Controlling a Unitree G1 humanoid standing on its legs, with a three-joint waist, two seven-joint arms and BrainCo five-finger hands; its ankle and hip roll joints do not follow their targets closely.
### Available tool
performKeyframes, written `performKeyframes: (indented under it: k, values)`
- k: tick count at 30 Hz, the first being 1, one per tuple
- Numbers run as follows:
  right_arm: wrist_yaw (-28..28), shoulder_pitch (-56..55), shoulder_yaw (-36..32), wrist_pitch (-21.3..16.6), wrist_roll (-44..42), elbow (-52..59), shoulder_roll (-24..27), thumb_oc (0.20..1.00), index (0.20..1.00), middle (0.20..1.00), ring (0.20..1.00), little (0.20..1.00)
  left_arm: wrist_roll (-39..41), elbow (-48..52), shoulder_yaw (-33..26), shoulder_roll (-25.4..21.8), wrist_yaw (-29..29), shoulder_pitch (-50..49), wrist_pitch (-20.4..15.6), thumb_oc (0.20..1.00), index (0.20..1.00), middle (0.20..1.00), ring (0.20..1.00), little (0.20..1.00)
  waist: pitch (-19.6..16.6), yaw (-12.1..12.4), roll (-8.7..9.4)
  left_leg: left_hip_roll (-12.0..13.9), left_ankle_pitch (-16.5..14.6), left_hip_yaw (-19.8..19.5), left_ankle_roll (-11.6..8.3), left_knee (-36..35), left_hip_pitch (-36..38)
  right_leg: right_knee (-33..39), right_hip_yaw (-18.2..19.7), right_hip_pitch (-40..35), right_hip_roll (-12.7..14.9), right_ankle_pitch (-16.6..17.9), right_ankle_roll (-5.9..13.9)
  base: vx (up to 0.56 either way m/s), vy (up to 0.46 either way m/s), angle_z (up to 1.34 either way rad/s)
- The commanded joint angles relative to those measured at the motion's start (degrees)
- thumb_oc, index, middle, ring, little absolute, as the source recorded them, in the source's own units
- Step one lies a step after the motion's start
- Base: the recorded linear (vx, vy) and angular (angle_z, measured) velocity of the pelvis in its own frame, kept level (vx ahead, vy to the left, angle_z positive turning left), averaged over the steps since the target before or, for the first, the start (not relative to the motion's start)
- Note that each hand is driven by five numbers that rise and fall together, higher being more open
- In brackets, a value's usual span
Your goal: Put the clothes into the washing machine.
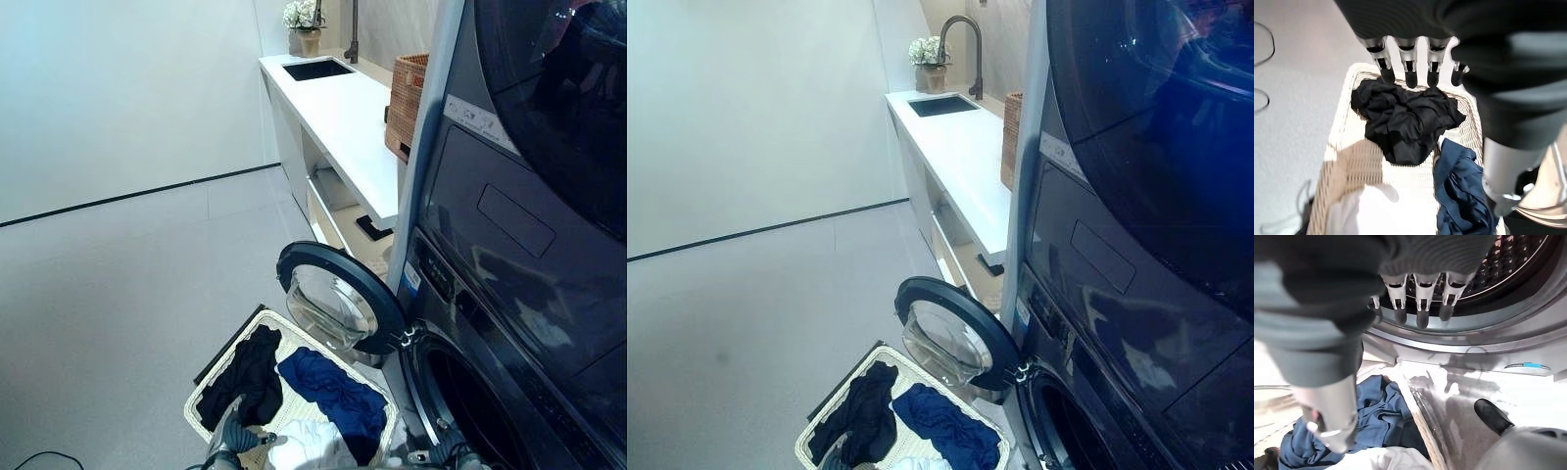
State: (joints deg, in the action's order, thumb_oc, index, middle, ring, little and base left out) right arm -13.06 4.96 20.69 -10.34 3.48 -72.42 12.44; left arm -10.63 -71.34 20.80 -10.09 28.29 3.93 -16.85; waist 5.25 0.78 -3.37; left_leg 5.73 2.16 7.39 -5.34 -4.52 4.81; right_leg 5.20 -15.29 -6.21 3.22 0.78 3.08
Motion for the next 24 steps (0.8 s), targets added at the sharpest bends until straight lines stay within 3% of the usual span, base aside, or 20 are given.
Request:
performKeyframes:
  k: [1,3,4,8,16,24]
  values:
    - [-0.3,6.0,1.4,-3.0,-1.9,0.1,-0.6,1.000,1.000,1.000,1.000,1.000,-2.8,-2.9,-2.0,-1.7,8.1,7.6,1.0,1.000,1.000,1.000,1.000,1.000,4.4,0.0,3.66,-3.4,-0.6,-0.6,2.17,-0.5,-1.1,-5.7,3.9,2.4,1.8,-1.8,1.59,-0.16,0.080,-0.09]
    - [-0.3,8.5,2.3,-3.2,-2.6,1.3,0.2,1.000,1.000,1.000,1.000,1.000,-3.2,-2.2,-1.4,-2.5,10.2,10.2,2.0,1.000,1.000,1.000,1.000,1.000,7.0,-0.1,3.46,-3.1,-0.3,-0.3,2.24,1.4,-3.8,-9.3,3.9,6.1,1.9,-2.8,1.26,-0.28,0.050,-0.10]
    - [-0.4,12.6,3.1,-3.2,-4.4,2.3,0.9,1.000,1.000,1.000,1.000,1.000,-4.1,-1.7,-0.4,-3.2,13.0,13.6,2.8,1.000,1.000,1.000,1.000,1.000,10.2,-0.1,3.41,-2.9,-0.2,-0.4,1.86,4.3,-7.8,-12.5,3.2,10.2,2.1,-3.5,0.98,-0.33,0.029,-0.05]
    - [-1.3,18.1,4.7,-2.7,-7.6,5.3,2.2,1.000,1.000,1.000,1.000,1.000,-2.2,0.1,1.3,-4.4,17.3,19.0,4.9,1.000,1.000,1.000,1.000,1.000,15.2,-0.4,3.16,-2.0,1.1,-0.7,0.14,9.1,-15.8,-18.0,3.1,18.1,2.1,-4.3,0.44,-0.26,0.026,-0.06]
    - [-3.2,23.1,5.2,-6.1,-13.6,11.7,5.4,1.000,1.000,1.000,1.000,1.000,-2.7,4.5,2.1,-7.9,22.7,26.7,10.4,1.000,1.000,1.000,1.000,1.000,19.6,-0.6,3.15,-2.1,1.7,-0.7,-1.10,15.6,-29.7,-26.9,1.7,31.5,2.5,-6.2,0.33,-0.16,0.023,0.05]
    - [-5.1,30.6,5.8,-5.0,-17.3,14.6,7.1,1.000,1.000,1.000,1.000,1.000,0.0,3.8,1.4,-11.5,22.5,36.7,13.4,1.000,1.000,1.000,1.000,1.000,22.7,-0.3,3.16,-2.3,1.4,-0.6,-1.36,21.5,-40.0,-34.3,0.2,41.7,4.3,-7.7,0.19,-0.13,0.012,0.06]
